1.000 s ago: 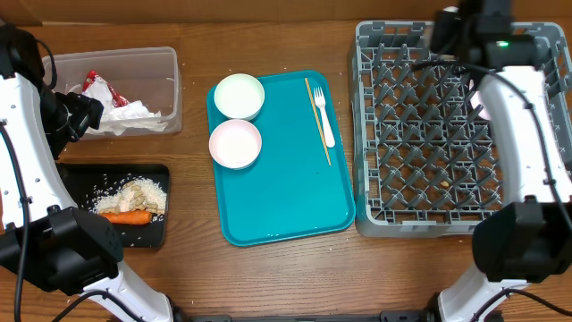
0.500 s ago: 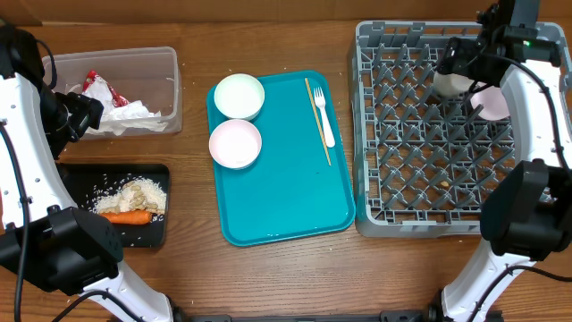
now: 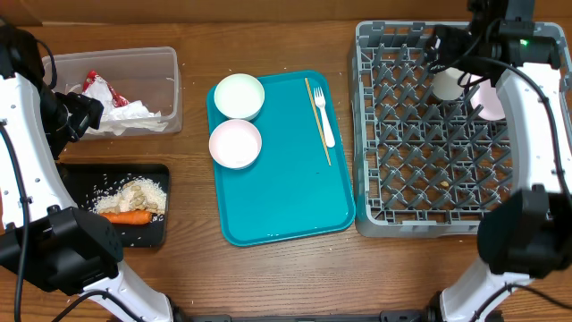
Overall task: Sort waste into correct bins and load items into the dishwasher rack
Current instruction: 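Move the right gripper back to the pink bowl on the tray, then grasp the pink bowl rim with the right gripper and lift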
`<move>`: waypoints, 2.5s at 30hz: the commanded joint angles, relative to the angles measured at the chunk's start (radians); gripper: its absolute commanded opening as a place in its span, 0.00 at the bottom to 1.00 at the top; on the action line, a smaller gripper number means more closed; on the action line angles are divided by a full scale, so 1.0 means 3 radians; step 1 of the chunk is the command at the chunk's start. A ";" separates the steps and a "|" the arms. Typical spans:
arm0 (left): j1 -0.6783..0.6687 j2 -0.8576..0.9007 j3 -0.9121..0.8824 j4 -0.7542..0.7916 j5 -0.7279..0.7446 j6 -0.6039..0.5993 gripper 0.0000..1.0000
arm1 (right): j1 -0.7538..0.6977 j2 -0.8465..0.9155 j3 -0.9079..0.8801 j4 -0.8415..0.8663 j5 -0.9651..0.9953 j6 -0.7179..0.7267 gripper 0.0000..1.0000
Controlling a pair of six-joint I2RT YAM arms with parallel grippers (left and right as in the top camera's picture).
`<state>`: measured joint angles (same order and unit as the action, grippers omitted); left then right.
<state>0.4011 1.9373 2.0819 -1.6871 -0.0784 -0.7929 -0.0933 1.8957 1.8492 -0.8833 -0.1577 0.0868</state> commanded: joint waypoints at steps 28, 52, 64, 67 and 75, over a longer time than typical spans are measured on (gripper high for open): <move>-0.0008 -0.0094 -0.0004 -0.0009 0.0003 0.0013 1.00 | 0.2920 0.0860 0.0008 -0.0340 0.0589 0.0290 0.98; -0.0008 -0.0094 -0.0004 -0.0008 0.0003 0.0013 1.00 | 0.2637 0.1132 0.0000 -0.0155 0.0774 0.0938 0.62; -0.0008 -0.0094 -0.0004 -0.0008 0.0003 0.0013 1.00 | 0.2637 0.1132 -0.0053 -0.0092 0.0546 0.0938 0.58; -0.0008 -0.0094 -0.0004 -0.0008 0.0003 0.0011 1.00 | 0.2637 0.1132 -0.0160 -0.0060 0.0544 0.0950 0.56; -0.0008 -0.0094 -0.0004 -0.0008 0.0003 0.0013 1.00 | 0.2631 0.1132 -0.0258 -0.0042 0.0656 0.0963 0.50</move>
<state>0.4011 1.9373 2.0819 -1.6871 -0.0784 -0.7929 0.7002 2.2276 1.7741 -0.8993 0.0078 0.3668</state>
